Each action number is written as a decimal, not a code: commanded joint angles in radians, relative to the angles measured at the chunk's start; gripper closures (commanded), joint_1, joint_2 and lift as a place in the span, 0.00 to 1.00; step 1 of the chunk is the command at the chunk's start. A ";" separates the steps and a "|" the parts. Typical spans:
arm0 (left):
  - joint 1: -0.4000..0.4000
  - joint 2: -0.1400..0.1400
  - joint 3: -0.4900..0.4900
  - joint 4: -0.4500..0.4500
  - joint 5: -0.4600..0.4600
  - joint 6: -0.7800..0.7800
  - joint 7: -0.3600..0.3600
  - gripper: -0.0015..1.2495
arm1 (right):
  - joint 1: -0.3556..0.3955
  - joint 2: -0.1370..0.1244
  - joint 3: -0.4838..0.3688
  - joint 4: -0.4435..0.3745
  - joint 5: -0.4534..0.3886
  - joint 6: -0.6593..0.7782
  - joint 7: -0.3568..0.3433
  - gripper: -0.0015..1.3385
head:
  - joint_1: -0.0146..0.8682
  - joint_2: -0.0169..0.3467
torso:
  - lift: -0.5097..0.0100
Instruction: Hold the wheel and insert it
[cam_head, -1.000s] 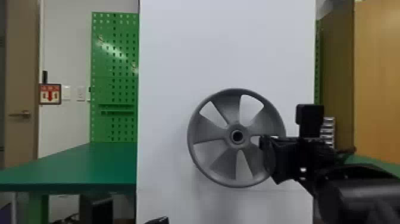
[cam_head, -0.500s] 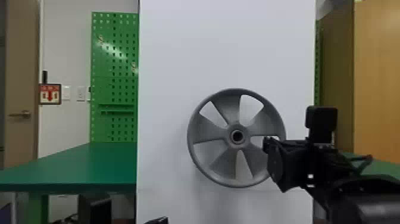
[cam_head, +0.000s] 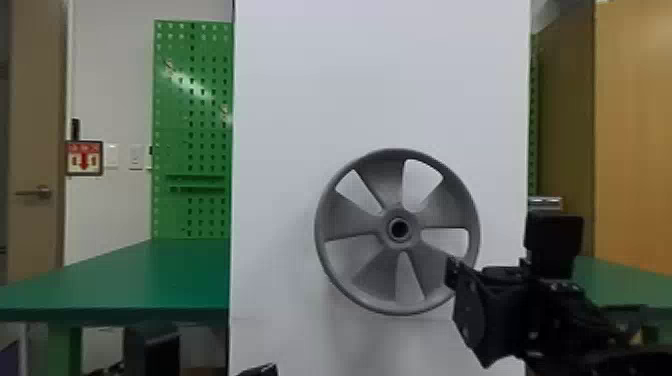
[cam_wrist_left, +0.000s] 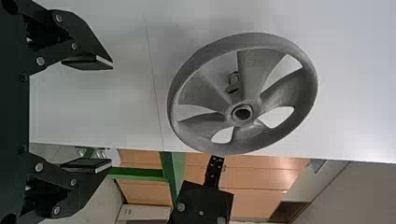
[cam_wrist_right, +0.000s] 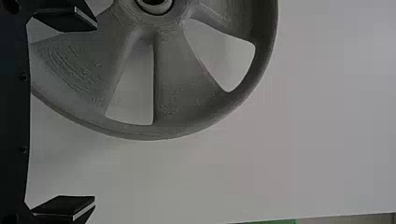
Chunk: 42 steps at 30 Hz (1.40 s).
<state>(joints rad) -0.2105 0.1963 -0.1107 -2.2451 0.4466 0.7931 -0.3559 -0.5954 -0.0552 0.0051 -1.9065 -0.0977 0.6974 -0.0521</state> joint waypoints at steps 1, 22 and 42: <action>0.006 0.000 0.009 -0.005 0.000 -0.003 0.000 0.40 | 0.062 0.002 0.004 -0.017 -0.008 -0.030 0.000 0.00 | 0.02 0.07 | 0.03; 0.016 0.000 0.028 -0.013 0.000 -0.008 -0.001 0.40 | 0.348 0.002 0.009 0.004 0.013 -0.273 0.001 0.00 | 0.02 0.07 | 0.03; 0.019 -0.001 0.031 -0.014 0.000 -0.017 -0.005 0.40 | 0.526 -0.018 0.024 0.193 0.047 -0.621 0.006 0.00 | 0.02 0.07 | 0.03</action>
<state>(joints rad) -0.1936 0.1949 -0.0807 -2.2580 0.4464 0.7771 -0.3603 -0.0917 -0.0726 0.0288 -1.7587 -0.0528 0.1324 -0.0501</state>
